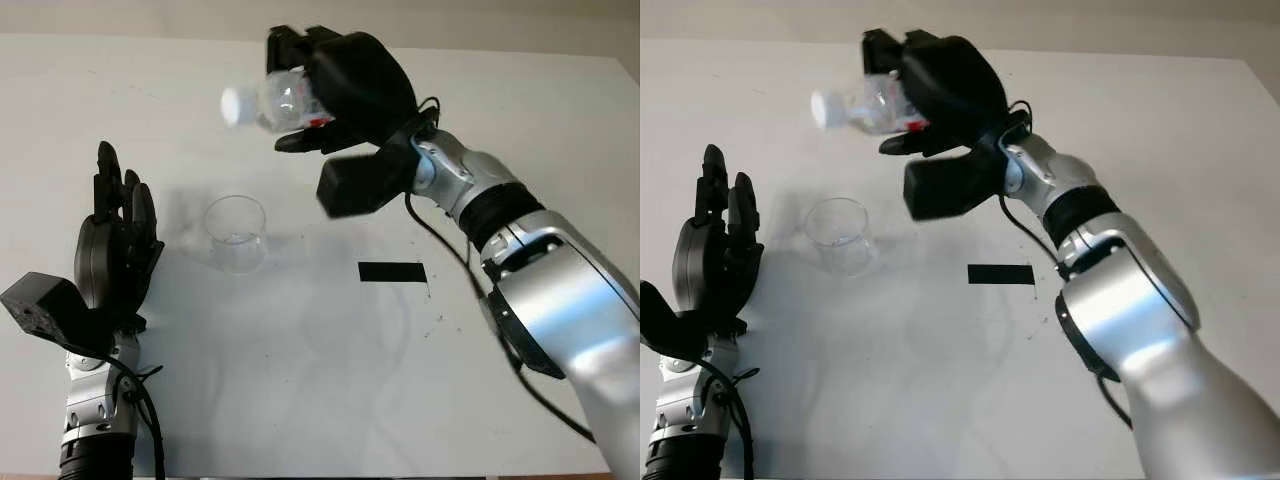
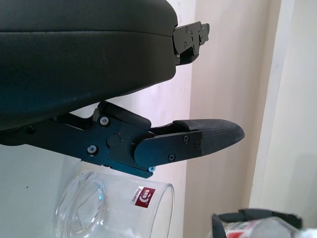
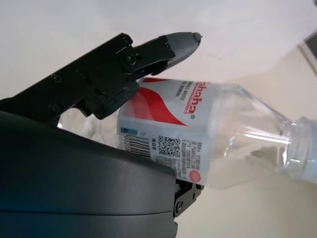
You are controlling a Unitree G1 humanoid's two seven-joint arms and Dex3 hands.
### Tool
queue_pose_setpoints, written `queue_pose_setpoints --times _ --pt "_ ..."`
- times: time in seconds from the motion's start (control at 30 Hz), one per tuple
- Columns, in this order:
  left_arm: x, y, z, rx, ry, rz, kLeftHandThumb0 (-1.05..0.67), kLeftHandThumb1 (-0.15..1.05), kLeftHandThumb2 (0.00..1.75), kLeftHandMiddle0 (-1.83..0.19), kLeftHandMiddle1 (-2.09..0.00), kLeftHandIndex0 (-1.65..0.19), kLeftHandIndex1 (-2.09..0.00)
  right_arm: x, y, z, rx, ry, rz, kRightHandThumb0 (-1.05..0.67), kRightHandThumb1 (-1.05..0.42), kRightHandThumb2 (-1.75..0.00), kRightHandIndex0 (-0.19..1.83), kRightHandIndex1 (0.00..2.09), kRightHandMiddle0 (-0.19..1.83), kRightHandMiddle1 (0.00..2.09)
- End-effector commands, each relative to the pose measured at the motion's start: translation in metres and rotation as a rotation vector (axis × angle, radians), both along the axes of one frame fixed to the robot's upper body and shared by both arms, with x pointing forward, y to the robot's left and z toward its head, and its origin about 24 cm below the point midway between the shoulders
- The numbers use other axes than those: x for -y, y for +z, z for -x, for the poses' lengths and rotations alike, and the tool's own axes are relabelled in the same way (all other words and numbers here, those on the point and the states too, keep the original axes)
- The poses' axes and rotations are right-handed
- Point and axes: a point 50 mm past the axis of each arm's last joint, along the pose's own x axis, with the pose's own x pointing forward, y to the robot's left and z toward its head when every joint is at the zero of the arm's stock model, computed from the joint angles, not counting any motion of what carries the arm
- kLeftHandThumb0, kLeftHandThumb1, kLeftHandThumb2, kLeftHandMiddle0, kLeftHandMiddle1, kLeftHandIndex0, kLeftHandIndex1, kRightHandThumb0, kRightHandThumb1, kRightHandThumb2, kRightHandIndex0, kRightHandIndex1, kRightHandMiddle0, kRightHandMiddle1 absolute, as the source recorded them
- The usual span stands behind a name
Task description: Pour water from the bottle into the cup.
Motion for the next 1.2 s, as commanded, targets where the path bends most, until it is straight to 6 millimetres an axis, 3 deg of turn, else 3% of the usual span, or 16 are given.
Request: queue_pose_setpoints --times 0.0,0.2,0.4,0.77,0.87,1.17 --pt "-0.001 -0.002 0.004 -0.006 0.000 -0.011 -0.73 1.05 0.54 0.19 0.00 0.19 0.00 0.006 -0.002 0.000 -0.068 0.012 -0.120 -0.37 -1.05 -0.39 1.12 2.09 0.81 2.09" --pt "0.000 -0.004 0.004 -0.016 -0.002 -0.018 -0.73 1.05 0.55 0.19 -0.01 0.19 0.00 0.033 -0.028 0.003 -0.307 0.041 -0.393 -0.35 -1.05 -0.46 1.17 2.09 0.90 2.09" --pt "0.000 -0.006 0.004 -0.017 -0.003 -0.014 -0.72 1.05 0.56 0.19 -0.01 0.19 0.00 0.049 -0.045 0.025 -0.454 0.070 -0.569 -0.35 -1.05 -0.50 1.23 2.09 0.91 2.09" --pt "-0.001 -0.003 0.000 -0.017 -0.002 -0.016 -0.71 1.05 0.57 0.19 -0.02 0.19 0.00 0.065 -0.070 0.065 -0.526 0.089 -0.595 -0.39 -1.05 -0.51 1.12 2.09 0.84 2.09" --pt "-0.003 -0.002 -0.001 -0.020 -0.001 -0.023 -0.71 1.05 0.58 0.19 -0.02 0.19 0.00 0.066 -0.083 0.073 -0.573 0.067 -0.604 -0.41 -1.05 -0.50 1.07 2.09 0.74 2.09" --pt "-0.009 -0.001 -0.002 -0.020 -0.006 -0.025 -0.74 1.05 0.55 0.19 0.00 0.19 0.00 0.057 -0.103 0.084 -0.620 0.037 -0.641 -0.43 -1.05 -0.51 1.21 2.09 0.78 2.09"
